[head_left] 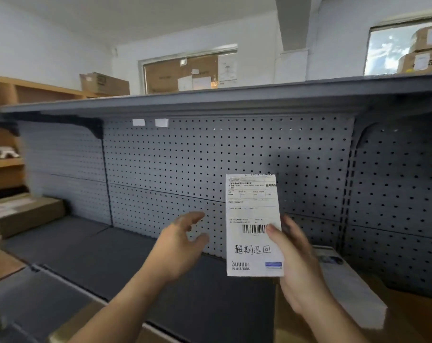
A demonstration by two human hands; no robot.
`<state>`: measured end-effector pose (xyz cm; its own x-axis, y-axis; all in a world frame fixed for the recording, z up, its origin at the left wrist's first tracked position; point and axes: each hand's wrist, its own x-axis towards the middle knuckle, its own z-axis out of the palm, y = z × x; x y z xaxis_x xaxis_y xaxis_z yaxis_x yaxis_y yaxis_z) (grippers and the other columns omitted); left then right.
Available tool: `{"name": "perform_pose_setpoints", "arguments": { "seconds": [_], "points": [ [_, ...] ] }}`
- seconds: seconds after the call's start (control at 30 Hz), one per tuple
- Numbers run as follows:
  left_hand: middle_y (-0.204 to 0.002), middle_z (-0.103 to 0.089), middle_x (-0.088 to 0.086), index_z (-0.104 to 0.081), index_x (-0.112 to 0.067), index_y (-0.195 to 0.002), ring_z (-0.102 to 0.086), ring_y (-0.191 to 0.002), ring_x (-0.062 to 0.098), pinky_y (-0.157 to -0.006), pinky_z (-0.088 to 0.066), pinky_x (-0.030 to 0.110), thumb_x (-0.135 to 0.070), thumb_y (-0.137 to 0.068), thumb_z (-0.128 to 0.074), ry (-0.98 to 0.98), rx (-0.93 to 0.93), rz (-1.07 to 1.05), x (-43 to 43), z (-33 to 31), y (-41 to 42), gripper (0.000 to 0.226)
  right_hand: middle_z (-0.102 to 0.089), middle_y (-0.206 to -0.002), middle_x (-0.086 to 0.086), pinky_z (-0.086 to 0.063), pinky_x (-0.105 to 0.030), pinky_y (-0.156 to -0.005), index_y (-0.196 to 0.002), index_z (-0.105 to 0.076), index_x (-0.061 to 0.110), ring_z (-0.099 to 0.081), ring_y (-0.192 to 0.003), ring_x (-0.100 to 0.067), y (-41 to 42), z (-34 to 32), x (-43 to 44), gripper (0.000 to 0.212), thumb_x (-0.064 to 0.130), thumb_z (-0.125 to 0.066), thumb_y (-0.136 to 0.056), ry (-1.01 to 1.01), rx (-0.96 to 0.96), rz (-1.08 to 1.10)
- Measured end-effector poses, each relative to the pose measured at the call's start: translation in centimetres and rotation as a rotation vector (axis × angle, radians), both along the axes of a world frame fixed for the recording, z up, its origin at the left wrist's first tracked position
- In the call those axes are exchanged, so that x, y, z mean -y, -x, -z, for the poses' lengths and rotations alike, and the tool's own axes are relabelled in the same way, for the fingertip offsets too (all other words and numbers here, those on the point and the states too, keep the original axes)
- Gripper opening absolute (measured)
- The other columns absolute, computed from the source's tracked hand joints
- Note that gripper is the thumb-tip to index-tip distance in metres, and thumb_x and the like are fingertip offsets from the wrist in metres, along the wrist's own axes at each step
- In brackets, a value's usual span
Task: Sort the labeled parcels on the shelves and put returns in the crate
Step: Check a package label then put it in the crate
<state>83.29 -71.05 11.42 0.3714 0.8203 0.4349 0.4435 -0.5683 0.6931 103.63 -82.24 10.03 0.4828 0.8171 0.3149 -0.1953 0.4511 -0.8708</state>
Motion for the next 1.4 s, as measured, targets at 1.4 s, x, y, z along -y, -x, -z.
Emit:
{"name": "perform_pose_setpoints", "arguments": {
  "seconds": [1.4],
  "points": [
    [-0.134,-0.058,-0.007,-0.054,-0.029,-0.140,-0.055,-0.122,0.014,-0.099,-0.053,0.033,-0.043,-0.097,-0.058,0.152,-0.591,-1.263,-9.8,3.1,67.4,0.046,-0.077,-0.116,-0.004,-0.060,-0.050,-0.077,-0.129,-0.062,0.035,-0.076,-0.100,-0.024,64.9,2.4,-33.4,0.035,0.016,-0.058,-0.100,0.057,-0.013,-1.079]
  ]
}}
